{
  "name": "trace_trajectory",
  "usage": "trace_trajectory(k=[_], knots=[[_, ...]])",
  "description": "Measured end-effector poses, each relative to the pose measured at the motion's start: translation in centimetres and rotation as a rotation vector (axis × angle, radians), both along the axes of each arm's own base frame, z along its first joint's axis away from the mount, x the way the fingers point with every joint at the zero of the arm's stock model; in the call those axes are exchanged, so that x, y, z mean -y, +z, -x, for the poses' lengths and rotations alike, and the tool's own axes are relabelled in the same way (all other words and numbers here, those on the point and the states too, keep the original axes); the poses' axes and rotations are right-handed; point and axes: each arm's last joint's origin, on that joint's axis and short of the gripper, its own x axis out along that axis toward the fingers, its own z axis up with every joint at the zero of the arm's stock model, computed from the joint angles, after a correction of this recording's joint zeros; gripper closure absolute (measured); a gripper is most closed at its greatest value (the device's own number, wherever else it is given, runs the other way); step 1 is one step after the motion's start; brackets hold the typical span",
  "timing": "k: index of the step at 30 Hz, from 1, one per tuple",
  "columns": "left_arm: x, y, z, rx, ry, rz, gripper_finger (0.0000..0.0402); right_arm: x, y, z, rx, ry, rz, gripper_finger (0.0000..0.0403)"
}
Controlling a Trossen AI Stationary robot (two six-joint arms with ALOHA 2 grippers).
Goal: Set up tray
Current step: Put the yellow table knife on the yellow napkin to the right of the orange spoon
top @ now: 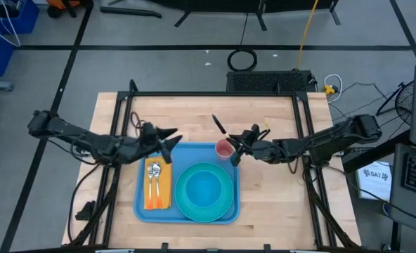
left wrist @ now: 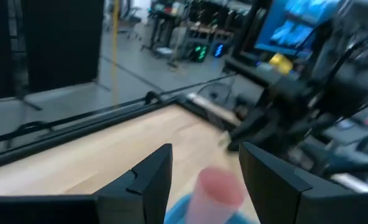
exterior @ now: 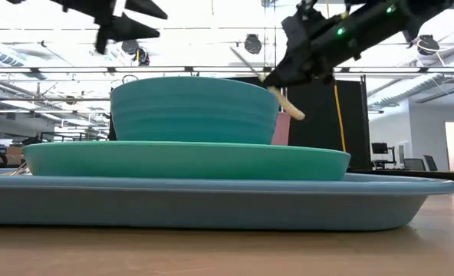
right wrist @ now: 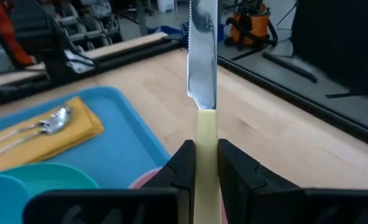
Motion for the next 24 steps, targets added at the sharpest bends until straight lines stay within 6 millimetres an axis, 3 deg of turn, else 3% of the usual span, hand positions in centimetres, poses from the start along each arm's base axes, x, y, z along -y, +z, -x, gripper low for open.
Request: trace_trajectory(k=[7, 12, 16, 24], knots=[[-2.3, -0.2, -3.9, 0.188, -0.156, 0.017, 0.0211, 0.3, 0.0, -1.1, 0.058, 0.05, 0.034, 0.037], [-4.2, -0.9, -5.5, 0.292, -0.207, 0.083, 0.021, 0.3, 0.7, -1.1, 0.087, 0.062, 0.07, 0.037], [-5.3, -1.2, -7.2, 0.305, -0.169, 0.152, 0.021, 0.3, 1.2, -1.3, 0.097, 0.067, 0.088, 0.037], [-5.8, -0.6, -13.4, 0.218, -0.23, 0.15, 0.0211, 0.2, 1.6, -1.7, 0.088, 0.074, 0.115, 0.037]])
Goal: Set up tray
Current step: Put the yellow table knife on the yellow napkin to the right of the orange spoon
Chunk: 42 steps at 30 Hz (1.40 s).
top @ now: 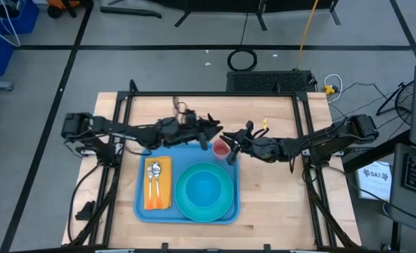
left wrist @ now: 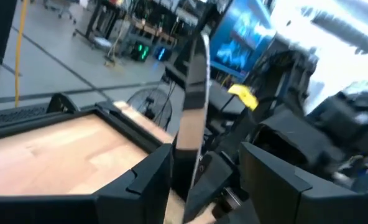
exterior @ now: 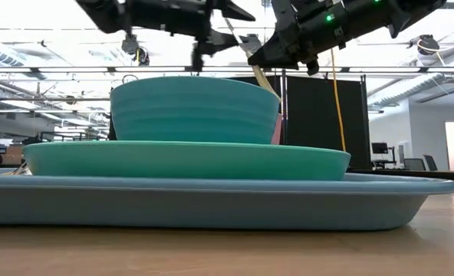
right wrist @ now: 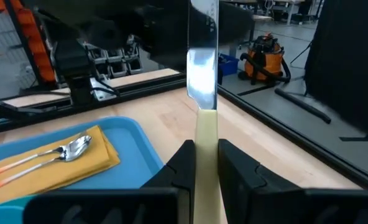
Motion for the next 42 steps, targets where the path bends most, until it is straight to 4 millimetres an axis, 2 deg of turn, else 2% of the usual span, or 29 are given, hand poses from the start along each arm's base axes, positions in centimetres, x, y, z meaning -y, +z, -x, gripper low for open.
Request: trace_trajectory(k=[3, 7, 14, 23, 37, 40, 42], knots=[[-0.1, 0.3, -1.7, -0.064, -0.007, -0.022, 0.021, 0.0, 0.0, 0.0, -0.006, 0.002, 0.005, 0.037], [-0.1, 0.9, -2.7, -0.099, -0.002, -0.056, 0.0211, 0.0, -0.3, 0.1, -0.034, -0.001, 0.011, 0.037], [0.0, 1.6, -2.5, -0.125, -0.001, -0.091, 0.0211, 0.5, -0.3, 0.1, -0.063, -0.045, 0.059, 0.037], [0.0, 1.2, -2.4, -0.168, 0.01, -0.093, 0.0211, 1.3, 0.3, 0.1, -0.036, -0.117, 0.106, 0.037], [-0.1, 1.2, -2.4, -0.191, 0.07, -0.16, 0.0211, 1.5, 0.5, 0.2, -0.037, -0.166, 0.14, 0.037], [-0.1, 1.2, -2.3, -0.198, 0.097, -0.18, 0.0234, 1.6, 0.6, 0.2, -0.033, -0.167, 0.143, 0.037], [-0.1, 1.2, -2.3, -0.203, 0.106, -0.198, 0.0274, 1.6, 0.6, 0.2, -0.032, -0.168, 0.143, 0.037]])
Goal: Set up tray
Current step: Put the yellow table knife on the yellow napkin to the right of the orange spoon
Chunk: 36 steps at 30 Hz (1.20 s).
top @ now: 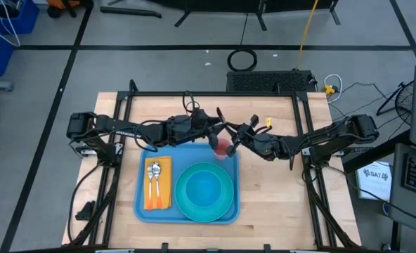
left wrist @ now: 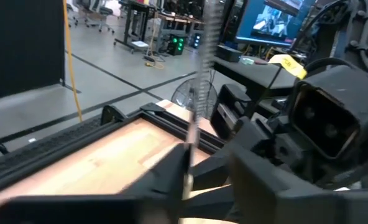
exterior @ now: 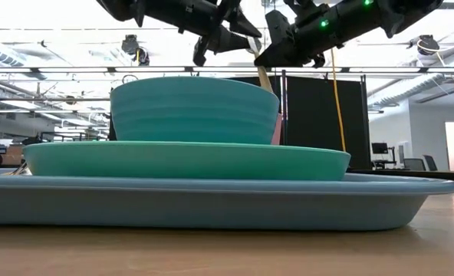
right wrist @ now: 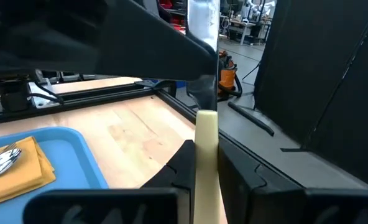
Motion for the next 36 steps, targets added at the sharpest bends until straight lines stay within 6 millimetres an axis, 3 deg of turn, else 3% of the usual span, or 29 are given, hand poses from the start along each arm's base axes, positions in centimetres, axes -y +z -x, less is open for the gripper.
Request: trace_trajectory(k=[4, 15, 21, 25, 30, 34, 36], knots=[[0.1, 0.1, 0.0, -0.014, 0.004, -0.061, 0.0381, 0.0, 0.1, 0.0, 0.005, 0.005, -0.001, 0.037], [-0.1, 1.2, 0.9, -0.041, -0.014, -0.134, 0.0398, 0.0, 0.3, -0.1, 0.026, 0.02, 0.005, 0.0365], [0.0, 2.8, 2.1, -0.044, 0.006, -0.173, 0.0399, 0.0, 0.3, -0.1, 0.014, 0.018, 0.024, 0.0284], [0.2, 3.4, 3.7, -0.085, 0.047, -0.195, 0.04, 0.1, 0.3, -0.1, 0.013, 0.014, 0.023, 0.0253], [0.7, 4.4, 6.5, -0.111, 0.064, -0.207, 0.04, 0.1, 0.3, -0.1, 0.008, 0.016, 0.028, 0.0243], [1.9, 3.6, 9.7, -0.232, 0.03, -0.144, 0.04, 0.0, 0.2, -0.1, -0.011, 0.019, 0.048, 0.0249], [2.6, 3.1, 12.2, -0.327, 0.032, -0.092, 0.04, 0.0, 0.1, -0.1, -0.029, 0.022, 0.056, 0.0252]])
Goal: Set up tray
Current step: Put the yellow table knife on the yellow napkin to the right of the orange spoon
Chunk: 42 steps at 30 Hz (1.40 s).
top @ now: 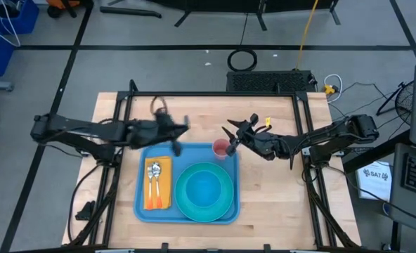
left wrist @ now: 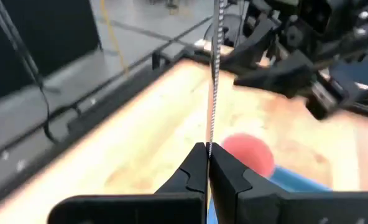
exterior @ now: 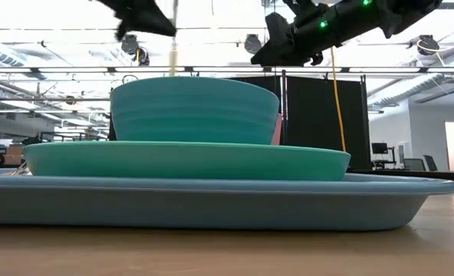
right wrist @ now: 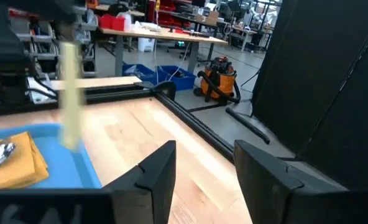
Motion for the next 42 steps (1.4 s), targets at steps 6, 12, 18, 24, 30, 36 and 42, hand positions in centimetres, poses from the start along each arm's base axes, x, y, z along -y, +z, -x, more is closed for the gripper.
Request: trace_trajectory(k=[6, 12, 18, 24, 30, 36, 42], knots=[[2.2, -2.1, 6.6, -0.141, -0.001, 0.317, 0.04, 0.0, -0.3, 0.1, -0.031, 0.0, 0.004, 0.0257], [4.6, -7.2, 9.0, -0.063, -0.051, 0.651, 0.04, 0.0, 0.0, 0.0, -0.004, 0.003, 0.001, 0.0259], [5.7, -11.9, 9.9, -0.057, -0.064, 0.877, 0.04, 0.0, 0.2, 0.0, 0.018, 0.003, -0.001, 0.0259], [6.2, -13.7, 10.6, -0.074, -0.041, 0.947, 0.04, 0.0, 0.2, 0.0, 0.019, 0.004, -0.001, 0.0261], [6.8, -14.2, 11.0, -0.066, -0.044, 0.997, 0.04, 0.0, 0.2, 0.0, 0.018, 0.005, -0.001, 0.0262], [6.9, -14.3, 11.0, -0.065, -0.035, 1.01, 0.04, 0.0, 0.2, 0.0, 0.018, 0.005, -0.002, 0.0263], [7.3, -14.9, 10.5, -0.084, -0.025, 1.005, 0.04, 0.0, 0.2, 0.0, 0.018, 0.005, -0.002, 0.0264]])
